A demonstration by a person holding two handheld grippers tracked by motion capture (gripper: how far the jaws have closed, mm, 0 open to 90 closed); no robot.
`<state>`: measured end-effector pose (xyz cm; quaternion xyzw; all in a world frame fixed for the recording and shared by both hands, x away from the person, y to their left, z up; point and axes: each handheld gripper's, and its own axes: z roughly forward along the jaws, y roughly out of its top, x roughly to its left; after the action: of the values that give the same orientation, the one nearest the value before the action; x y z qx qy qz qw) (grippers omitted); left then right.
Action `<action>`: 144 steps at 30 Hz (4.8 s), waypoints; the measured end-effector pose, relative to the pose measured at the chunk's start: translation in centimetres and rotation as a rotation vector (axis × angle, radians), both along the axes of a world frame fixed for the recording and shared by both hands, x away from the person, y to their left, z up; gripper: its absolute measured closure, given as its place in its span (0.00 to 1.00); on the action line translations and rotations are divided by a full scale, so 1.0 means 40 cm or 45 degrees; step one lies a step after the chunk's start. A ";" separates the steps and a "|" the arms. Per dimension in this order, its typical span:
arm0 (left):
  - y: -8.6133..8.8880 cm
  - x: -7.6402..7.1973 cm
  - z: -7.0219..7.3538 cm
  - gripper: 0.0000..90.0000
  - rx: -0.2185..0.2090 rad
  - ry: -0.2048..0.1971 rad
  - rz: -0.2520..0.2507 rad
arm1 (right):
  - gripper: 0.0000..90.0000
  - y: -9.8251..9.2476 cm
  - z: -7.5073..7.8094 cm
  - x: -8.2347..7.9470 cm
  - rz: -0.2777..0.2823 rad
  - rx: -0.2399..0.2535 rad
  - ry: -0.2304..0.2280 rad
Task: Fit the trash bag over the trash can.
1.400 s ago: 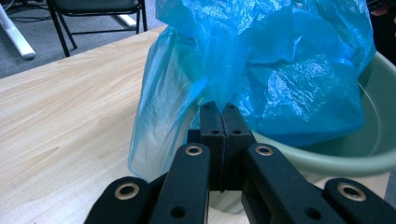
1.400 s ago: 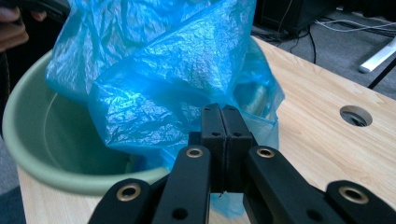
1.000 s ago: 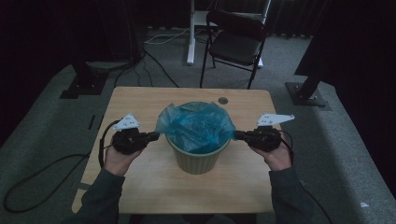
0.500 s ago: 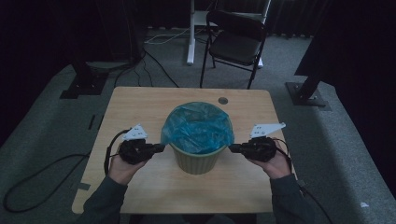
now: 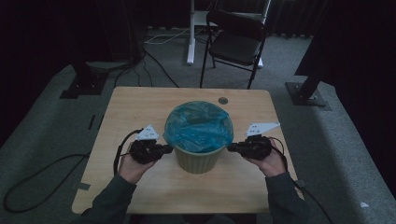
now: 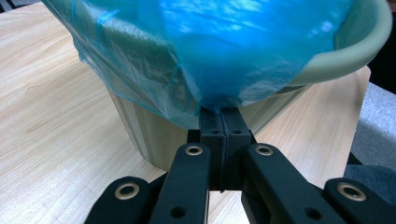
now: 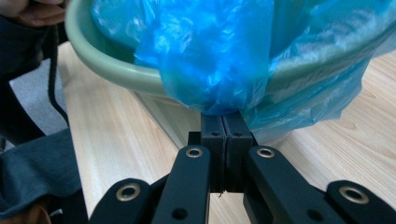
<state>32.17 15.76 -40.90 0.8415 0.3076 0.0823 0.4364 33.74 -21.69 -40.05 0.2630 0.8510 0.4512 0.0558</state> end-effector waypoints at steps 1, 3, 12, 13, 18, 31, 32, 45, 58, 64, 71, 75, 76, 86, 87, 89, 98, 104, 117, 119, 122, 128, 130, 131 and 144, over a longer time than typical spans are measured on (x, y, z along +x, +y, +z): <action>-0.002 0.002 -0.002 1.00 0.005 0.000 0.003 | 1.00 0.001 -0.002 0.001 -0.004 -0.008 0.003; -0.005 0.006 -0.007 1.00 0.012 0.007 0.009 | 1.00 0.002 -0.008 0.006 -0.010 -0.021 0.007; 0.018 0.016 -0.021 0.96 -0.023 0.041 0.056 | 0.94 -0.015 -0.012 0.007 -0.044 -0.019 0.008; 0.024 0.014 -0.017 0.94 -0.023 0.038 0.058 | 0.90 -0.021 -0.008 0.004 -0.053 -0.007 -0.002; 0.056 0.001 -0.002 0.83 -0.021 0.028 0.090 | 0.74 -0.046 0.016 -0.007 -0.046 0.016 -0.001; 0.129 -0.020 0.023 0.76 -0.058 0.003 0.149 | 0.71 -0.095 0.057 -0.022 -0.076 0.066 -0.038; 0.133 -0.021 0.023 0.76 -0.054 0.002 0.151 | 0.71 -0.098 0.059 -0.023 -0.076 0.072 -0.041; 0.148 -0.006 0.076 0.74 -0.120 -0.068 0.185 | 0.60 -0.101 0.087 -0.019 -0.106 0.117 -0.088; 0.101 0.028 0.106 0.73 -0.158 -0.074 0.166 | 0.60 -0.089 0.120 -0.023 -0.106 0.131 -0.147; 0.078 0.015 0.093 0.74 -0.136 -0.074 0.119 | 0.72 -0.106 0.139 -0.019 -0.157 0.155 -0.171; 0.080 0.009 0.085 0.74 -0.125 -0.066 0.114 | 0.73 -0.082 0.152 0.015 -0.243 0.155 -0.157; 0.076 0.000 0.084 0.73 -0.136 -0.064 0.095 | 0.69 -0.043 0.149 0.028 -0.202 0.131 -0.125; 0.074 -0.004 0.084 0.73 -0.134 -0.065 0.085 | 0.69 -0.034 0.146 0.028 -0.183 0.124 -0.117; 0.061 -0.034 0.067 0.71 -0.106 -0.040 0.029 | 0.65 -0.010 0.095 -0.005 -0.070 0.080 -0.049; 0.061 -0.036 0.063 0.71 -0.107 -0.037 0.023 | 0.65 -0.010 0.090 -0.009 -0.066 0.080 -0.042; 0.061 -0.038 0.060 0.70 -0.107 -0.032 0.019 | 0.64 -0.010 0.085 -0.013 -0.057 0.082 -0.042; 0.045 -0.039 0.024 0.69 -0.087 0.008 -0.024 | 0.77 -0.004 0.068 -0.034 -0.028 0.049 -0.053; 0.029 -0.045 0.023 0.85 -0.086 -0.015 -0.063 | 0.94 -0.002 0.069 -0.042 0.010 0.032 -0.061; 0.058 -0.039 0.026 0.94 -0.106 -0.031 -0.008 | 0.93 -0.027 0.057 -0.048 -0.006 0.022 -0.058; 0.067 -0.037 0.034 0.89 -0.140 -0.039 -0.005 | 0.89 -0.034 0.071 -0.047 -0.033 0.051 -0.079; 0.083 -0.033 0.050 0.84 -0.180 -0.050 0.011 | 0.81 -0.038 0.092 -0.043 -0.071 0.087 -0.104; 0.107 -0.026 0.079 0.75 -0.262 -0.062 0.044 | 0.74 -0.029 0.119 -0.030 -0.073 0.145 -0.109; 0.112 -0.024 0.086 0.74 -0.311 -0.053 0.037 | 0.72 -0.021 0.124 -0.027 -0.059 0.158 -0.107; 0.112 -0.022 0.089 0.73 -0.334 -0.048 0.028 | 0.71 -0.017 0.126 -0.026 -0.051 0.161 -0.105; 0.043 -0.023 0.086 0.70 -0.319 -0.004 -0.111 | 0.68 0.012 0.108 -0.032 0.023 0.137 -0.085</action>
<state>31.25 17.49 -37.48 0.7930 0.2778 0.0255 0.5417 32.47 -21.21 -35.71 0.2427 0.8255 0.5054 0.0657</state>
